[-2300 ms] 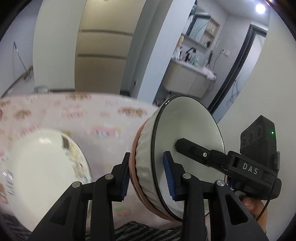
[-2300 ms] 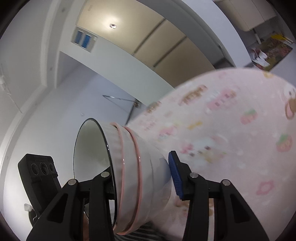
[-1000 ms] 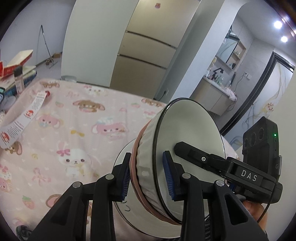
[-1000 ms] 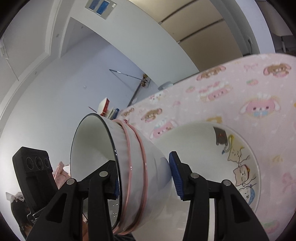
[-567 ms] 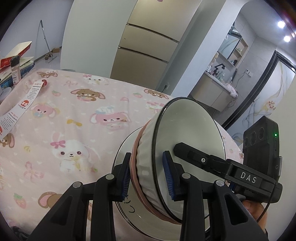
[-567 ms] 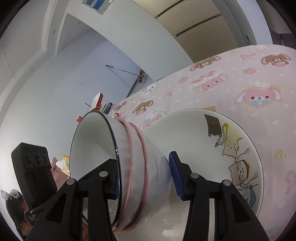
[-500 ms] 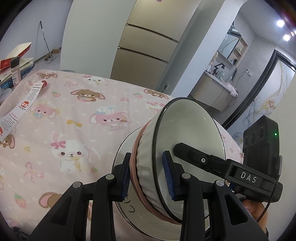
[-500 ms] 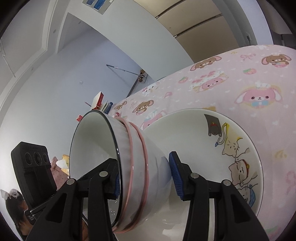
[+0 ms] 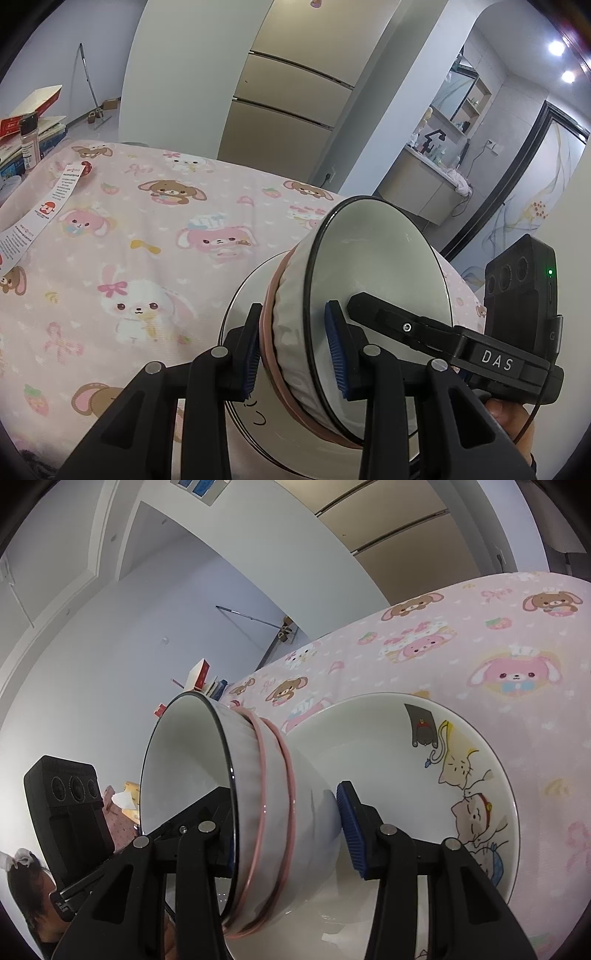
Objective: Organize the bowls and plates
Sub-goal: 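Lower the held bowls onto the center of the plate stack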
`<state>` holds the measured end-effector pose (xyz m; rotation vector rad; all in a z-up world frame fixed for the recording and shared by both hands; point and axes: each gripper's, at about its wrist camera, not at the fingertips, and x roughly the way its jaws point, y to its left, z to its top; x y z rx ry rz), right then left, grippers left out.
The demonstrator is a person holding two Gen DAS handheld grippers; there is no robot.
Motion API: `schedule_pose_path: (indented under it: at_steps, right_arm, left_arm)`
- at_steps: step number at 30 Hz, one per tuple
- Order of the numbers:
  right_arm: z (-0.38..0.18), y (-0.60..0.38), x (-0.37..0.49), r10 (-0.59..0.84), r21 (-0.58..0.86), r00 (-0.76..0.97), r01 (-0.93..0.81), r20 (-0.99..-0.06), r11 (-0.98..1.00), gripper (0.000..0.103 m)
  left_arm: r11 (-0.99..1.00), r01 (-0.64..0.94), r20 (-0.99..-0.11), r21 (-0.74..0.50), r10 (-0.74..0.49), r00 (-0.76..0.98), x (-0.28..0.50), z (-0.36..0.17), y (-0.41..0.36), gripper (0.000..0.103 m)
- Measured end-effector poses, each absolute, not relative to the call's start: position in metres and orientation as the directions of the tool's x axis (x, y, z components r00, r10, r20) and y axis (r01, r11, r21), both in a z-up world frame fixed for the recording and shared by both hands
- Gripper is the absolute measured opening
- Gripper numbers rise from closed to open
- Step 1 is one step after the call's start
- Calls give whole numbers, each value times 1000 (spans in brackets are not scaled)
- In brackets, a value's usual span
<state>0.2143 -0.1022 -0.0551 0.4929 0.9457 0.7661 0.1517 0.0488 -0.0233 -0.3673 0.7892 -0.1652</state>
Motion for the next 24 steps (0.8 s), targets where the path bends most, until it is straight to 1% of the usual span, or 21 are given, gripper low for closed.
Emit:
schedule_pose_path:
  at_steps: [11, 13, 16, 18, 19, 22, 23, 24]
  right_arm:
    - [-50, -104, 210, 750, 617, 325, -429, -576, 659, 44]
    - [-48, -105, 209, 736, 583, 325, -458, -593, 672, 42]
    - [-40, -108, 206, 707, 522, 358, -490, -610, 698, 36]
    - [-36, -110, 204, 691, 491, 386, -501, -611, 713, 36]
    - [-34, -111, 204, 687, 482, 393, -505, -611, 716, 37]
    - [-29, -110, 200, 669, 439, 424, -522, -610, 731, 37]
    - [-28, -109, 198, 664, 425, 433, -528, -610, 735, 37]
    - [-27, -108, 197, 661, 415, 439, -533, -609, 737, 37]
  left_arm:
    - [933, 51, -644, -357, -285, 710, 150, -22, 41, 35]
    - [947, 52, -643, -318, -255, 722, 148, -19, 36, 33]
    - [971, 58, -636, -233, -197, 746, 145, -14, 24, 33]
    - [978, 59, -633, -201, -175, 754, 144, -13, 19, 33]
    - [979, 60, -638, -197, -174, 750, 145, -14, 18, 33]
    - [970, 61, -642, -237, -203, 739, 148, -17, 24, 32]
    - [969, 51, -638, -242, -199, 744, 148, -17, 26, 31]
    - [969, 44, -631, -243, -193, 752, 147, -16, 28, 25]
